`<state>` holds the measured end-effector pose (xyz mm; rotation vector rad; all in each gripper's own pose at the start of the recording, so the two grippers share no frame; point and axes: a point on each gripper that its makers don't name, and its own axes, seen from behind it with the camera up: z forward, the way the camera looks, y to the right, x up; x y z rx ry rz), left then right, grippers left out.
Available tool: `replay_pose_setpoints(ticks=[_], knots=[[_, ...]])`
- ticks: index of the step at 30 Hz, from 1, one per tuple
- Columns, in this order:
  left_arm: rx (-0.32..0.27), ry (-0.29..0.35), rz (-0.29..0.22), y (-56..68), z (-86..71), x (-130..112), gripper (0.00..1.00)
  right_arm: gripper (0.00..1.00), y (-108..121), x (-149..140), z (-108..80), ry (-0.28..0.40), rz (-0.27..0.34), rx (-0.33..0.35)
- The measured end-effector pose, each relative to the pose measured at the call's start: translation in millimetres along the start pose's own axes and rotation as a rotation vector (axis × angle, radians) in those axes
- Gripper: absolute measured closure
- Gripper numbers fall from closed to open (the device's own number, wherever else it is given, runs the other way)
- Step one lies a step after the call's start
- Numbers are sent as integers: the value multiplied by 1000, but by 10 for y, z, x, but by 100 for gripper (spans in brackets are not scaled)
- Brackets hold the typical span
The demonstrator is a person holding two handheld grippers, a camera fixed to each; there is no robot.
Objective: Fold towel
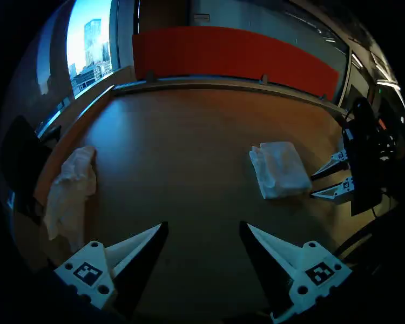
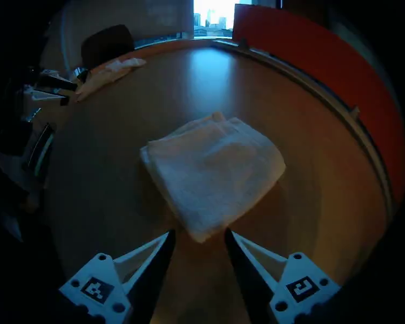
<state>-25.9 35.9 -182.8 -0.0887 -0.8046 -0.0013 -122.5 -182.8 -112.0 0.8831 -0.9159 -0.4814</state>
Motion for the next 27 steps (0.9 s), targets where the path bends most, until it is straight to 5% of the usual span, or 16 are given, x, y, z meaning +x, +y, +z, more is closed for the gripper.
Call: replay_pose_setpoints(ticks=[20, 27], knots=[[1, 0, 0, -10, 11, -15, 2, 92, -24, -47, 81, 3, 35, 3], [0, 1, 0, -8, 7, -17, 3, 97, -22, -21, 65, 12, 40, -4]])
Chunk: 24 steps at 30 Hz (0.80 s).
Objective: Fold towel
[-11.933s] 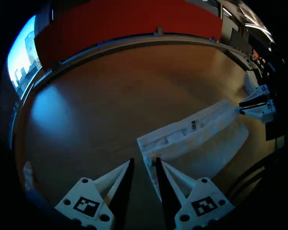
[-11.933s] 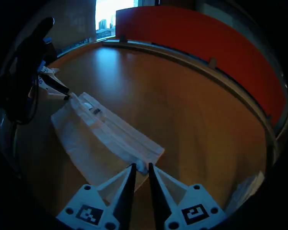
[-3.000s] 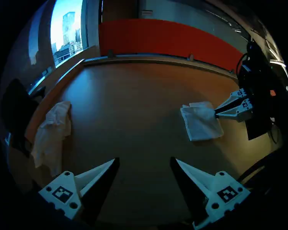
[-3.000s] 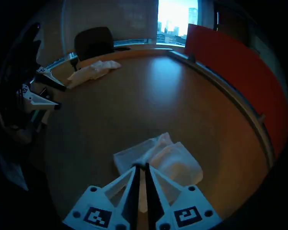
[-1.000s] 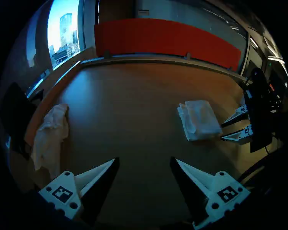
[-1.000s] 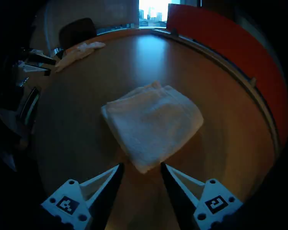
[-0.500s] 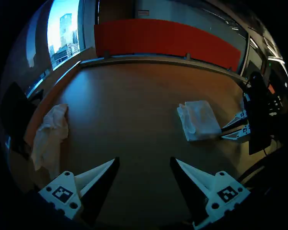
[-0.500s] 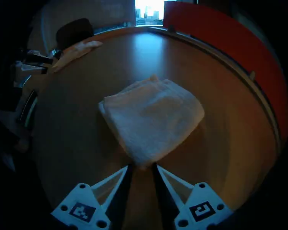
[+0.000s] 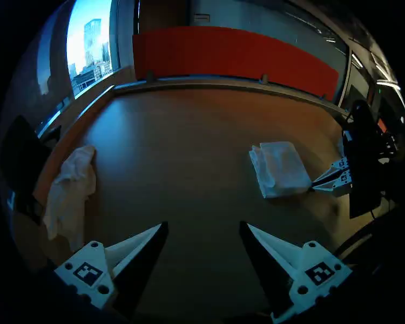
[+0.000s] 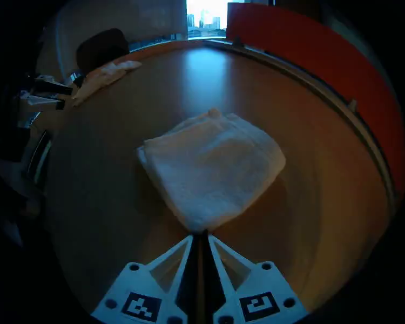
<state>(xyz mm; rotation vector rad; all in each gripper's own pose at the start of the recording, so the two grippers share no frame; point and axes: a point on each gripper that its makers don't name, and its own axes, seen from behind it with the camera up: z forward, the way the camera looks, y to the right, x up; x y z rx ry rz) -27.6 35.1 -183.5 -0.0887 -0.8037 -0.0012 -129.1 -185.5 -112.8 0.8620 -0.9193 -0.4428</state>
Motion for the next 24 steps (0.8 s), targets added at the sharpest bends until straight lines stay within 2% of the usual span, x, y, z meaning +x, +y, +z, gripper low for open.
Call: replay_pose_setpoints(ticks=[9, 15, 24], knots=[[-10, 5, 5, 14, 8, 2, 3, 97, 71, 291, -164, 39, -31, -23], [-18, 25, 3, 33, 16, 78, 3, 97, 182, 781, -340, 94, -91, -55], [-35, 61, 15, 69, 4, 226, 2, 97, 345, 1543, -618, 175, -145, -98]])
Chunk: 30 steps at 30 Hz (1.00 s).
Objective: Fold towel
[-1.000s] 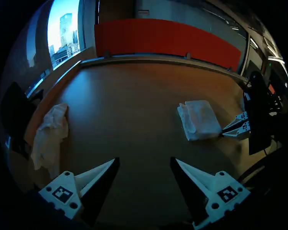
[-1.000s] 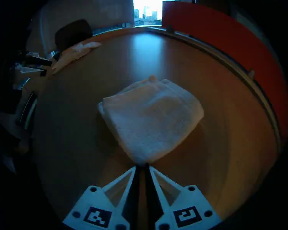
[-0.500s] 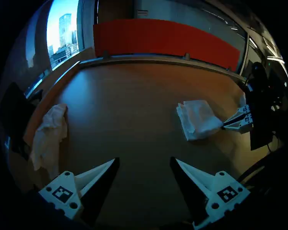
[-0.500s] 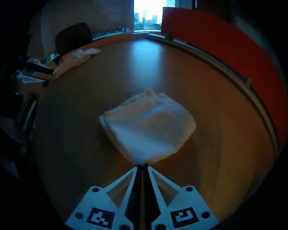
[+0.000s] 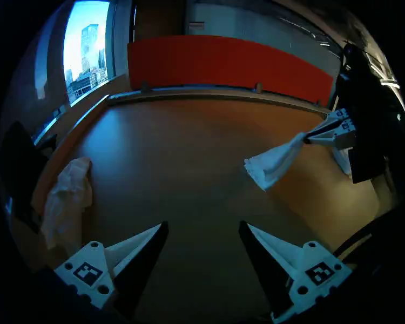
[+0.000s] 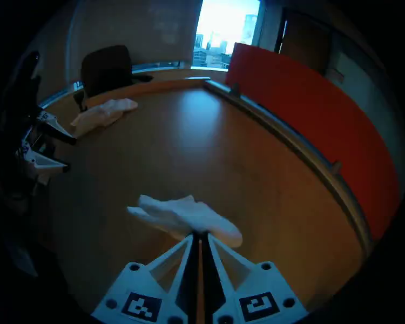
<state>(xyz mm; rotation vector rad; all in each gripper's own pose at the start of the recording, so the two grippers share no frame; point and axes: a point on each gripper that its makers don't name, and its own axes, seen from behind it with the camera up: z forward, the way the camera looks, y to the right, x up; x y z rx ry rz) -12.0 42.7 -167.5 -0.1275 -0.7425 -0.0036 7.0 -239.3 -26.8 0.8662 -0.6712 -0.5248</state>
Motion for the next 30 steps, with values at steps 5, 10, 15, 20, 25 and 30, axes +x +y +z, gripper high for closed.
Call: replay_pose_setpoints(ticks=[5, 10, 15, 20, 25, 30], knots=[[-9, 16, 6, 7, -12, 75, 3, 97, 131, 352, -125, 39, -46, -21], [-16, 30, 11, 7, -19, 141, 3, 97, 259, 534, -246, 51, -74, -41], [-26, 41, 17, 26, -23, 198, 3, 97, 389, 573, -379, 48, -80, -62], [-39, 44, 22, 56, -13, 229, 3, 97, 534, 550, -512, 44, -68, -80], [-46, 43, 28, 79, 2, 240, 3, 97, 712, 495, -643, 38, -55, -101], [-50, 38, 33, 97, 15, 245, 3, 97, 938, 388, -767, 24, -40, -124]])
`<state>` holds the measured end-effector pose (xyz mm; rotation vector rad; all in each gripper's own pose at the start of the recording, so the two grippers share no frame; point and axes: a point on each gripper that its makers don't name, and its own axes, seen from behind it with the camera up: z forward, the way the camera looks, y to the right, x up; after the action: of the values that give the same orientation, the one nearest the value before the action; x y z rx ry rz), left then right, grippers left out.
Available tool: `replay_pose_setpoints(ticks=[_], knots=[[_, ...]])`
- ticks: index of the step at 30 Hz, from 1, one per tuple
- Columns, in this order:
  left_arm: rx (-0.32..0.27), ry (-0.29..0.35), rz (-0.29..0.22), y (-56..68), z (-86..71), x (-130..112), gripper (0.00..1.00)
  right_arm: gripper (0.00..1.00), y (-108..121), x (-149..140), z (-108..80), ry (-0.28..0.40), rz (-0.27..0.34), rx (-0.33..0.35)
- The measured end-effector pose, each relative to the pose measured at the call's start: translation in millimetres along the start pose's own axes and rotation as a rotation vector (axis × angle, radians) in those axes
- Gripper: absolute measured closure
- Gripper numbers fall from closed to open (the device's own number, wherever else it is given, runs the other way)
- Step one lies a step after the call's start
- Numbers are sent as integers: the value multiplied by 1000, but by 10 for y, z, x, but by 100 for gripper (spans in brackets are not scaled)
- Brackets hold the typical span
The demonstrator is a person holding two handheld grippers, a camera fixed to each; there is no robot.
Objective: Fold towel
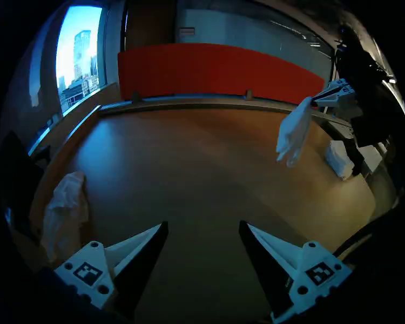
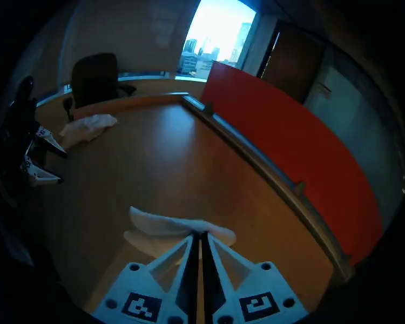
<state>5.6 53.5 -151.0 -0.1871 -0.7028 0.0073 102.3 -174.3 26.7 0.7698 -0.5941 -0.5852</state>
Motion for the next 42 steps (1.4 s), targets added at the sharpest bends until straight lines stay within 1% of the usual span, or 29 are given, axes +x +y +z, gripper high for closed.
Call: replay_pose_setpoints(ticks=[9, 17, 21, 33, 42], knots=[[1, -6, 9, 40, 18, 23, 2, 97, 438, -309, -204, -43, 24, -45], [1, -16, 17, 94, 38, 25, 2, 97, 833, -584, -390, -71, 70, -83], [3, -23, 24, 122, 59, 24, 3, 97, 1036, -747, -491, -95, 83, -106], [3, -38, 36, 225, 115, 37, 3, 97, 1658, -1256, -824, -175, 108, -178], [1, -48, 51, 323, 144, 49, 3, 97, 2044, -1533, -973, -209, 139, -225]])
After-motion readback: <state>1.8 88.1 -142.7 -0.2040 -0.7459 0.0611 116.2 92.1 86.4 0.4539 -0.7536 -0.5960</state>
